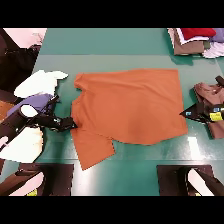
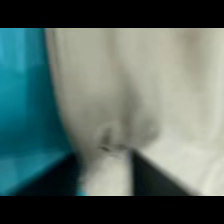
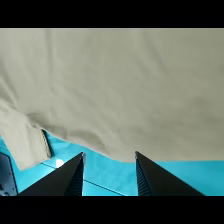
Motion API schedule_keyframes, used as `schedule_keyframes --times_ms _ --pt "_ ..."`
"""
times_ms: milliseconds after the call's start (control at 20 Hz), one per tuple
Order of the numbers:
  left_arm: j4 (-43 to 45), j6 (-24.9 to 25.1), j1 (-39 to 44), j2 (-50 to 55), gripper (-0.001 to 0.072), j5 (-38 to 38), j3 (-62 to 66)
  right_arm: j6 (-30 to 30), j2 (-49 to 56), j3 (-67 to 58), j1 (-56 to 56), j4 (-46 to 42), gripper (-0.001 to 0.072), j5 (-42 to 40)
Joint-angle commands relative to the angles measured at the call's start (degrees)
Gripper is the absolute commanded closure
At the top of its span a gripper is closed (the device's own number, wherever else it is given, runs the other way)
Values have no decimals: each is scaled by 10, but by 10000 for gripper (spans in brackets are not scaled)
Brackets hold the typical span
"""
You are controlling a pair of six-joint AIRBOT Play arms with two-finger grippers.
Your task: Fold the shirts.
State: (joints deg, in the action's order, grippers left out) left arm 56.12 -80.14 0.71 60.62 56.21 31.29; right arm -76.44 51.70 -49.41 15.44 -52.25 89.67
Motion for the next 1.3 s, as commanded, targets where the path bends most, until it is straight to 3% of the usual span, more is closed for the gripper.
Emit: schedule_keyframes --times_ms 0,200,250,300,500,950,1050,1250 --pt "-10 -5 7 0 674 -8 3 0 -4 34 38 -6 355 1" --pt "-9 11 7 -7 682 14 42 -37 -5 99 85 -127 354 2" --pt "-9 11 7 -9 682 14 51 -44 -5 118 93 -144 325 1" --pt "-9 11 7 -9 682 14 60 -44 -5 139 99 -136 230 -3" --pt "-9 11 7 -9 682 10 72 -43 -5 213 100 -84 224 -73" --pt "-9 11 7 -9 682 4 72 -45 -5 250 100 -72 264 -172" --pt "-9 11 7 -9 682 4 72 -45 -5 250 100 -72 406 -183" --pt "-9 11 7 -9 682 5 72 -45 -5 250 94 -72 409 -196"
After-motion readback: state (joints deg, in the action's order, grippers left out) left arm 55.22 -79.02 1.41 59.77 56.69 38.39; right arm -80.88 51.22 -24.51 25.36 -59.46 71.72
